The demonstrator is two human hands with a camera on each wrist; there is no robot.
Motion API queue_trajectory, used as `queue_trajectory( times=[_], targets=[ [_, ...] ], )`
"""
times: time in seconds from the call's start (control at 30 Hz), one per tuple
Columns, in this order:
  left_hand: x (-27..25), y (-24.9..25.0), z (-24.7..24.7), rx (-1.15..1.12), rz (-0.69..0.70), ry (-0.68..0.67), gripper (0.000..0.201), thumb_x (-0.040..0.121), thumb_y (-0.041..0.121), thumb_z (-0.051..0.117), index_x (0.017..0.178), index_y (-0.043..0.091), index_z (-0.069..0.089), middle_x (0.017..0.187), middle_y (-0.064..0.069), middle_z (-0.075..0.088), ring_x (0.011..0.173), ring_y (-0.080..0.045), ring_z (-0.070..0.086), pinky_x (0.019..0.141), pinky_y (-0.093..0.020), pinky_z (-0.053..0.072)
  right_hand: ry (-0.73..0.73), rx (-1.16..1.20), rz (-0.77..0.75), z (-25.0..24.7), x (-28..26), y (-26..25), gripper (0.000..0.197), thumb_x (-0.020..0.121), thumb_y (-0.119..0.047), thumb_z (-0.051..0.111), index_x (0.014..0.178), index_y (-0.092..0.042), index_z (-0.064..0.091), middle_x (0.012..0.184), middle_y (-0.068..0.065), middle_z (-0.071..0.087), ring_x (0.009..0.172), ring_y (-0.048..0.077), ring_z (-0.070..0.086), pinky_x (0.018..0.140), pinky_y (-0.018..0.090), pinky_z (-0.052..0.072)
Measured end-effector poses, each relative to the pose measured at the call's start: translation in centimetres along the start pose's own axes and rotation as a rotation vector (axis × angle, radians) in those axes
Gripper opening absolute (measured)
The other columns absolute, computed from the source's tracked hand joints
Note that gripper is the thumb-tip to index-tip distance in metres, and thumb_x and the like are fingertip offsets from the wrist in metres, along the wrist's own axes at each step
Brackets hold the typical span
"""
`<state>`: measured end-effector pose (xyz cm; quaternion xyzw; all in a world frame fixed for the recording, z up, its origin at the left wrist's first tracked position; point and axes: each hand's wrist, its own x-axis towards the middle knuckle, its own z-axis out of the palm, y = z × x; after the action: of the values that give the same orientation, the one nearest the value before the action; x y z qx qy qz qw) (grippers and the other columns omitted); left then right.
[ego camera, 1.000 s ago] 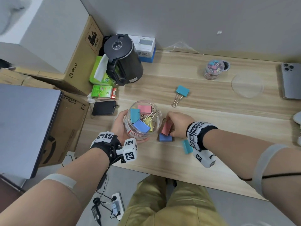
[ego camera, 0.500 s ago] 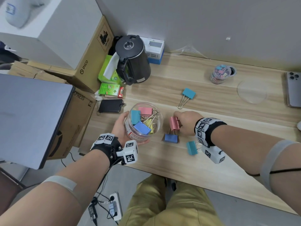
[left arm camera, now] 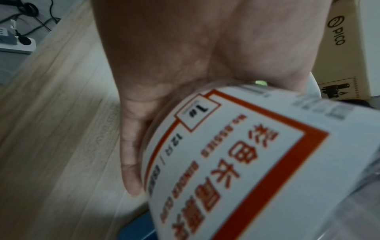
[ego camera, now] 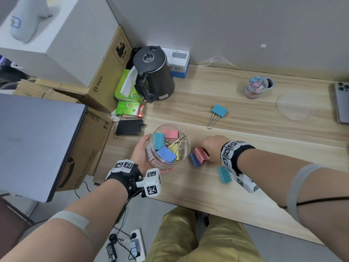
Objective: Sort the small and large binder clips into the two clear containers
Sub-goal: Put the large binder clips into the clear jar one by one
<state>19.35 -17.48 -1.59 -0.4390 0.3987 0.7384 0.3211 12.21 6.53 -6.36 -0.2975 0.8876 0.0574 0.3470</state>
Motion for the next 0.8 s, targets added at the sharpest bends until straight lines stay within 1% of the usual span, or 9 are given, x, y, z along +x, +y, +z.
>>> queue_trajectory(
  times=[0.13,0.27,0.4,0.47,0.57,0.63,0.7,0.77,0.8],
  targets=[
    [0.2,0.1,0.6,-0.001,0.009,0.007,0.069,0.087,0.068,0.048,0.122,0.013,0.069,0.114,-0.021,0.074,0.111,-0.044,0.062,0.111,-0.062,0.036,0.011,0.060,0.042,-0.1,-0.8,1.6,0.022,0.087,-0.037,0.061,0.087,-0.015,0.065,0.083,0.002,0.063,0.072,0.024,0.061,0.058,0.028,0.044],
    [0.3,0.3,1.4,0.023,0.029,0.027,0.068,0.086,0.068,0.050,0.120,0.012,0.070,0.109,-0.020,0.075,0.106,-0.043,0.065,0.108,-0.061,0.040,0.078,0.207,0.078,-1.1,-2.5,3.9,0.014,0.086,-0.033,0.062,0.088,-0.019,0.061,0.088,0.002,0.065,0.078,0.024,0.062,0.065,0.031,0.050],
    [-0.2,1.2,2.8,0.056,0.042,0.027,0.071,0.085,0.069,0.050,0.125,0.014,0.069,0.117,-0.022,0.073,0.112,-0.045,0.063,0.107,-0.064,0.040,0.246,0.362,0.083,-4.2,-5.9,6.8,0.016,0.083,-0.032,0.066,0.090,-0.020,0.061,0.088,0.001,0.066,0.081,0.025,0.061,0.069,0.033,0.049],
    [-0.6,1.9,3.6,0.073,0.064,0.016,0.070,0.087,0.068,0.049,0.127,0.014,0.069,0.117,-0.022,0.073,0.113,-0.045,0.063,0.106,-0.065,0.040,0.327,0.400,0.077,-6.3,-7.2,7.6,0.016,0.081,-0.031,0.068,0.086,-0.018,0.060,0.082,-0.001,0.064,0.077,0.025,0.059,0.064,0.031,0.045],
    [-1.2,2.8,5.2,0.090,0.096,0.013,0.068,0.088,0.067,0.049,0.125,0.014,0.070,0.114,-0.021,0.074,0.108,-0.044,0.065,0.105,-0.064,0.042,0.431,0.442,-0.002,-9.9,-8.2,7.4,0.022,0.079,-0.027,0.072,0.075,-0.024,0.051,0.069,-0.007,0.056,0.069,0.023,0.056,0.058,0.028,0.035],
    [-1.7,3.0,6.2,0.081,0.103,0.005,0.068,0.086,0.067,0.051,0.125,0.014,0.069,0.116,-0.021,0.073,0.109,-0.044,0.065,0.103,-0.064,0.043,0.459,0.386,-0.091,-12.1,-8.6,6.3,0.027,0.078,-0.027,0.076,0.077,-0.027,0.049,0.070,-0.009,0.054,0.069,0.020,0.053,0.061,0.026,0.032],
    [-1.9,3.2,6.9,0.072,0.098,0.006,0.068,0.086,0.067,0.052,0.127,0.015,0.069,0.119,-0.021,0.072,0.110,-0.044,0.066,0.102,-0.064,0.045,0.457,0.309,-0.175,-13.5,-8.5,4.9,0.021,0.079,-0.029,0.076,0.081,-0.026,0.055,0.074,-0.005,0.060,0.072,0.020,0.053,0.063,0.027,0.034],
    [-1.8,3.2,7.7,0.065,0.109,-0.001,0.066,0.091,0.066,0.045,0.128,0.017,0.067,0.113,-0.021,0.074,0.099,-0.040,0.072,0.091,-0.056,0.056,0.442,0.245,-0.268,-14.2,-8.2,3.4,0.017,0.081,-0.032,0.073,0.087,-0.021,0.062,0.081,0.000,0.067,0.073,0.022,0.055,0.063,0.028,0.037],
    [-1.8,3.1,8.1,0.071,0.130,0.016,0.060,0.096,0.063,0.041,0.128,0.018,0.064,0.102,-0.020,0.077,0.087,-0.036,0.075,0.076,-0.048,0.061,0.427,0.217,-0.305,-14.3,-8.0,2.6,0.018,0.083,-0.034,0.071,0.090,-0.019,0.063,0.083,0.001,0.068,0.074,0.023,0.056,0.063,0.029,0.038]
  ],
)
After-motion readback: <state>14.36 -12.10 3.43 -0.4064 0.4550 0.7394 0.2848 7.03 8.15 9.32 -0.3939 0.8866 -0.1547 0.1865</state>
